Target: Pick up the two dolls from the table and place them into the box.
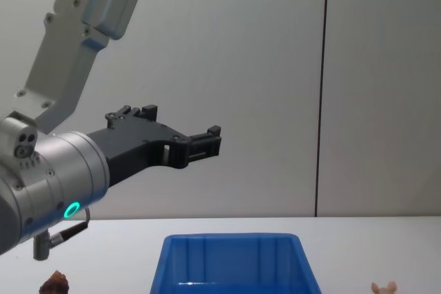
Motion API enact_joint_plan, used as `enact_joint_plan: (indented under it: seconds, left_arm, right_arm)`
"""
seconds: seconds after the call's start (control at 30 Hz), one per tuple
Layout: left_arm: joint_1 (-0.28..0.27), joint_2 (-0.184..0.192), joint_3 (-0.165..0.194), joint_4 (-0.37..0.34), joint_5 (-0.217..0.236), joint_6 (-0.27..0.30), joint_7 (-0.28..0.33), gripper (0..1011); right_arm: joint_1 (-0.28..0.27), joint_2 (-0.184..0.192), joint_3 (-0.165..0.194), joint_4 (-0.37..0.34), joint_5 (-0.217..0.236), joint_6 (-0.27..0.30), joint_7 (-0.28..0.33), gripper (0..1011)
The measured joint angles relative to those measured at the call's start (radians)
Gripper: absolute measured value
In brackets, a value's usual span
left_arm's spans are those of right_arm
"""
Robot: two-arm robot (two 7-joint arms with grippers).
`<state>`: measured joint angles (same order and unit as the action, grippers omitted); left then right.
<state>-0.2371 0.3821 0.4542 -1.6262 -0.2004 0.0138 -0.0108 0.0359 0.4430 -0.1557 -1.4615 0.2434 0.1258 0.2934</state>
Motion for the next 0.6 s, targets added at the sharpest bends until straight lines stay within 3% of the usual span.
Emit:
enact_joint_plan:
  seconds: [0.6]
  left_arm:
    - [0.000, 0.000, 0.000, 0.000, 0.000, 0.000, 0.000, 1001]
  right_arm:
    - [0.020, -0.011, -0.010, 0.074, 0.008, 0.067, 0.036, 1001]
